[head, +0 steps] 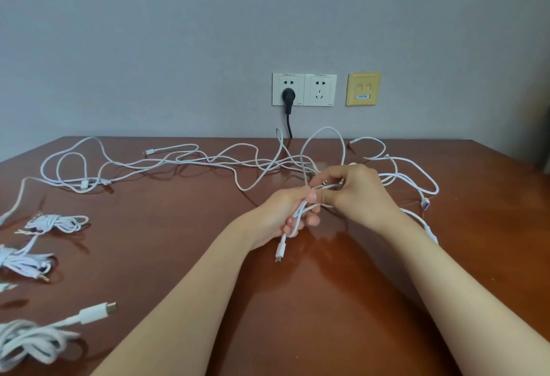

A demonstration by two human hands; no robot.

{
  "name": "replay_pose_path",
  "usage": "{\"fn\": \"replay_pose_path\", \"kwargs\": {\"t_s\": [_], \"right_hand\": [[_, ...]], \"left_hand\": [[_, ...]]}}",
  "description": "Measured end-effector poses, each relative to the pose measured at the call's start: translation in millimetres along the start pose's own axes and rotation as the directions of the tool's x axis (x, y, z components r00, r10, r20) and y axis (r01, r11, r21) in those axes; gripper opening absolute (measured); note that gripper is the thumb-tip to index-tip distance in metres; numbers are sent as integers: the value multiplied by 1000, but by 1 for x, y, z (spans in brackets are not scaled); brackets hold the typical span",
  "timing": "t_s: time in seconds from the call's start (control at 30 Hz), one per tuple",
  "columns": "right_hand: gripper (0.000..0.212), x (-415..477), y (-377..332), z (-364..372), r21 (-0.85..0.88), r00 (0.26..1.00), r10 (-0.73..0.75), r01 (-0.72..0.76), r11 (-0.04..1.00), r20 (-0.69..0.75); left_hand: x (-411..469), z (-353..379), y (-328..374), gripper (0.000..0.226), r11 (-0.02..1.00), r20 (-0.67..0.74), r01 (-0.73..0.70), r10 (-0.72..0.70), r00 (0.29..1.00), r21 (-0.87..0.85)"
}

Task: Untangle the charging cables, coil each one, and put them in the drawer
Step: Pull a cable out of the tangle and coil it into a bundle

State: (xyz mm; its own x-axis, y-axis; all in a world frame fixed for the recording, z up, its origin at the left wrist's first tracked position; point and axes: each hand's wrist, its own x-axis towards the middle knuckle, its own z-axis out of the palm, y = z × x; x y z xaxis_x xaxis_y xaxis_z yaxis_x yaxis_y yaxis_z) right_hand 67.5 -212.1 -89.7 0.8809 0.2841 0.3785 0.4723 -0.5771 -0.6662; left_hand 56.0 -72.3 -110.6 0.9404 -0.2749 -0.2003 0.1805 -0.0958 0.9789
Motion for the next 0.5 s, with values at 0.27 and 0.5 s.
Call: {"fn": "replay_pose_path", "kwargs": {"t_s": [0.27,0.5], "right_hand": [[16,2,6,-8,120,989,100,-113,986,113],[42,3,17,-5,172,995,63,-50,984,-74]], "left_hand": [[-8,5,-5,27,986,131,-107,90,987,131],[-10,5,-3,31,986,70,-164,164,984,-2]]}}
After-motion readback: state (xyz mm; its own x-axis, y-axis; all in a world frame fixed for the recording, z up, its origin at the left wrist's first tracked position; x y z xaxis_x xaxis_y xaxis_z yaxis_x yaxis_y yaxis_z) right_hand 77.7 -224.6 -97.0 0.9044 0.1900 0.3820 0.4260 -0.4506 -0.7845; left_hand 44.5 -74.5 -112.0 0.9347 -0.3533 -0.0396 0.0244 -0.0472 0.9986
